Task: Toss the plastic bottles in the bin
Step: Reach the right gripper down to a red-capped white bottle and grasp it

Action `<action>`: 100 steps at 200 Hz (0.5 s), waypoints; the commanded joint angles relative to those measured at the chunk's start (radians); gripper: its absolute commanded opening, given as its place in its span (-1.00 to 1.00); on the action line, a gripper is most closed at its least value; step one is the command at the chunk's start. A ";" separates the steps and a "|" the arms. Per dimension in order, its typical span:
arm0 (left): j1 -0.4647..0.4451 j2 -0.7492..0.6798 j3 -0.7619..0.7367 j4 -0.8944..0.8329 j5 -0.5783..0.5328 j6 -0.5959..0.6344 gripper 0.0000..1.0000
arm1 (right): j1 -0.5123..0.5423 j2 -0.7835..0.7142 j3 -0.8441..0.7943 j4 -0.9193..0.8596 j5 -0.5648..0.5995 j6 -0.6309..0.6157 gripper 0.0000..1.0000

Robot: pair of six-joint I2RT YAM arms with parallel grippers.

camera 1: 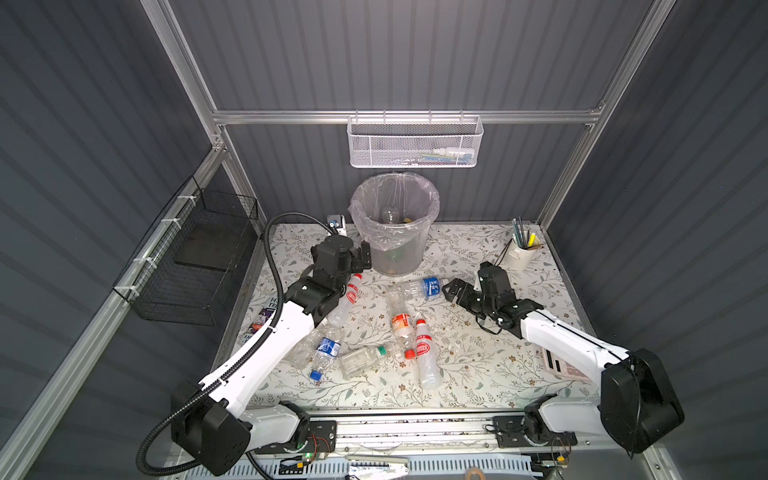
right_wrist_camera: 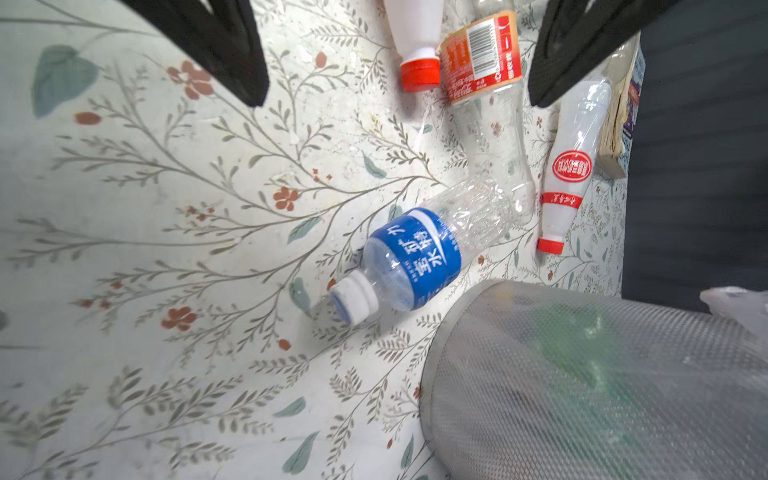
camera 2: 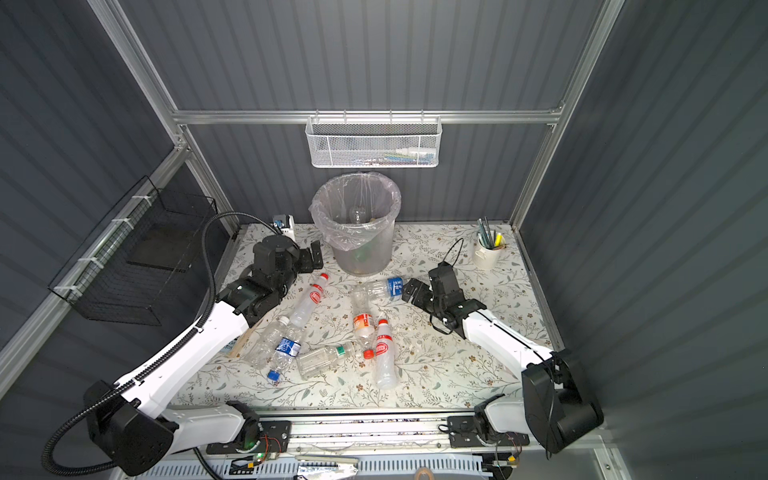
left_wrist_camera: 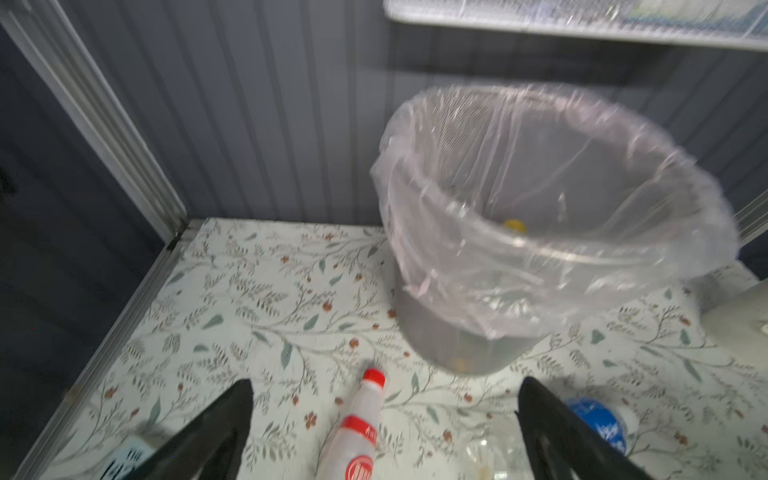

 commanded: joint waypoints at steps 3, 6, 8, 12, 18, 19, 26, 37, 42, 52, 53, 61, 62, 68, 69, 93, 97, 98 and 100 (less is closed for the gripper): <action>0.003 -0.069 -0.066 -0.051 -0.064 -0.071 0.99 | 0.051 0.004 0.020 -0.088 -0.037 0.002 0.95; 0.003 -0.072 -0.072 -0.050 -0.067 -0.075 0.99 | 0.060 0.003 0.017 -0.100 -0.039 0.002 0.95; 0.003 -0.074 -0.077 -0.050 -0.069 -0.075 0.98 | 0.065 0.001 0.015 -0.104 -0.039 0.002 0.95; 0.003 -0.078 -0.082 -0.051 -0.072 -0.078 0.98 | 0.078 -0.002 0.011 -0.121 -0.040 0.002 0.94; 0.005 -0.078 -0.087 -0.055 -0.078 -0.084 0.99 | 0.102 -0.010 0.004 -0.139 -0.037 0.004 0.94; 0.004 -0.078 -0.088 -0.055 -0.079 -0.084 0.99 | 0.105 -0.010 0.004 -0.142 -0.037 0.004 0.93; 0.005 -0.074 -0.090 -0.064 -0.089 -0.094 0.99 | 0.128 -0.021 -0.007 -0.159 -0.038 0.010 0.92; 0.009 -0.061 -0.085 -0.076 -0.097 -0.107 0.98 | 0.164 -0.034 -0.022 -0.192 -0.040 0.019 0.90; 0.010 -0.056 -0.081 -0.083 -0.097 -0.111 0.99 | 0.180 -0.038 -0.028 -0.207 -0.039 0.023 0.88; 0.014 -0.045 -0.072 -0.093 -0.099 -0.120 0.98 | 0.211 -0.049 -0.041 -0.233 -0.040 0.032 0.85; 0.013 -0.044 -0.071 -0.093 -0.099 -0.121 0.99 | 0.214 -0.050 -0.042 -0.235 -0.039 0.033 0.85; 0.015 -0.039 -0.068 -0.096 -0.098 -0.125 0.99 | 0.237 -0.059 -0.052 -0.248 -0.040 0.042 0.82; 0.015 -0.039 -0.068 -0.096 -0.098 -0.126 0.99 | 0.240 -0.060 -0.053 -0.249 -0.039 0.043 0.82; 0.016 -0.038 -0.068 -0.094 -0.097 -0.128 0.99 | 0.255 -0.064 -0.059 -0.256 -0.039 0.049 0.81; 0.016 -0.037 -0.068 -0.094 -0.096 -0.129 0.99 | 0.256 -0.064 -0.060 -0.256 -0.040 0.050 0.81; 0.018 -0.036 -0.073 -0.086 -0.087 -0.139 0.99 | 0.307 -0.047 -0.065 -0.269 -0.048 0.053 0.75; 0.020 -0.037 -0.076 -0.084 -0.085 -0.141 0.99 | 0.311 -0.038 -0.065 -0.271 -0.052 0.050 0.74; 0.020 -0.036 -0.075 -0.084 -0.085 -0.142 0.99 | 0.313 -0.037 -0.064 -0.272 -0.053 0.049 0.74; 0.020 -0.037 -0.076 -0.084 -0.085 -0.143 0.99 | 0.315 -0.031 -0.063 -0.272 -0.055 0.049 0.73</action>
